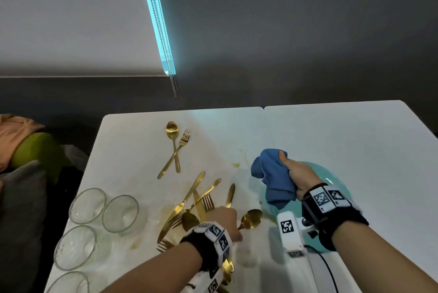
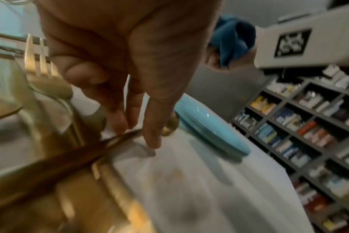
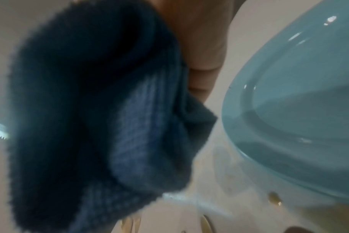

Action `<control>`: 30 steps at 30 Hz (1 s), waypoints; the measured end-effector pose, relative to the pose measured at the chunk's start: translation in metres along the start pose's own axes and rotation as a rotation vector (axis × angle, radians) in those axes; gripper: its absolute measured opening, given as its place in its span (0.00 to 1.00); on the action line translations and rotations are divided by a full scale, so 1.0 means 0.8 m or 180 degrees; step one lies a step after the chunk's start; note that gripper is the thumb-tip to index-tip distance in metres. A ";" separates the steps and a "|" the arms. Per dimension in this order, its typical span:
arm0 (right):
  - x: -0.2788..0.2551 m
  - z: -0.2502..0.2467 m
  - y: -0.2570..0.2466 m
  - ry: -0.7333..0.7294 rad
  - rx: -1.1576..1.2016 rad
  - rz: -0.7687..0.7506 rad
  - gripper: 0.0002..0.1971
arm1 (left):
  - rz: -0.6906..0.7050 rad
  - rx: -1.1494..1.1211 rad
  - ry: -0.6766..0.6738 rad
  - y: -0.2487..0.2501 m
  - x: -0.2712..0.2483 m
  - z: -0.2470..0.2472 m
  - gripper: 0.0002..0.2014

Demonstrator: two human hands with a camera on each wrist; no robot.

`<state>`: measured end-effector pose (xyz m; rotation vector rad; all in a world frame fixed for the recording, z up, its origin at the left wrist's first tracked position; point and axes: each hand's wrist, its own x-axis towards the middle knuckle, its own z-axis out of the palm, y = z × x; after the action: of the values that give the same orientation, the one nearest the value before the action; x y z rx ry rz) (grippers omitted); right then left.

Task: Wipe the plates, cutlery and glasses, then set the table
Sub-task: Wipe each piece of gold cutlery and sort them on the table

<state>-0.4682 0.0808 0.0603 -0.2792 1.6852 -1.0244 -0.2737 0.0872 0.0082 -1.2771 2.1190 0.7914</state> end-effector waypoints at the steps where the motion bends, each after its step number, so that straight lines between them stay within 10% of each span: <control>1: -0.003 -0.001 0.003 -0.0013 0.0074 0.0028 0.27 | -0.0013 0.0142 0.0022 0.000 -0.002 0.008 0.18; 14: -0.047 -0.001 0.042 0.0083 -0.0643 -0.0550 0.14 | 0.0073 -0.1742 0.0660 0.031 -0.021 -0.052 0.12; 30: -0.047 0.030 0.008 -0.0221 -0.0321 -0.0750 0.06 | 0.0334 -0.1704 0.0962 0.065 -0.053 -0.092 0.12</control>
<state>-0.4306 0.0972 0.0797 -0.5841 1.6706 -1.0897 -0.3143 0.0795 0.0989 -1.6488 2.3106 1.3507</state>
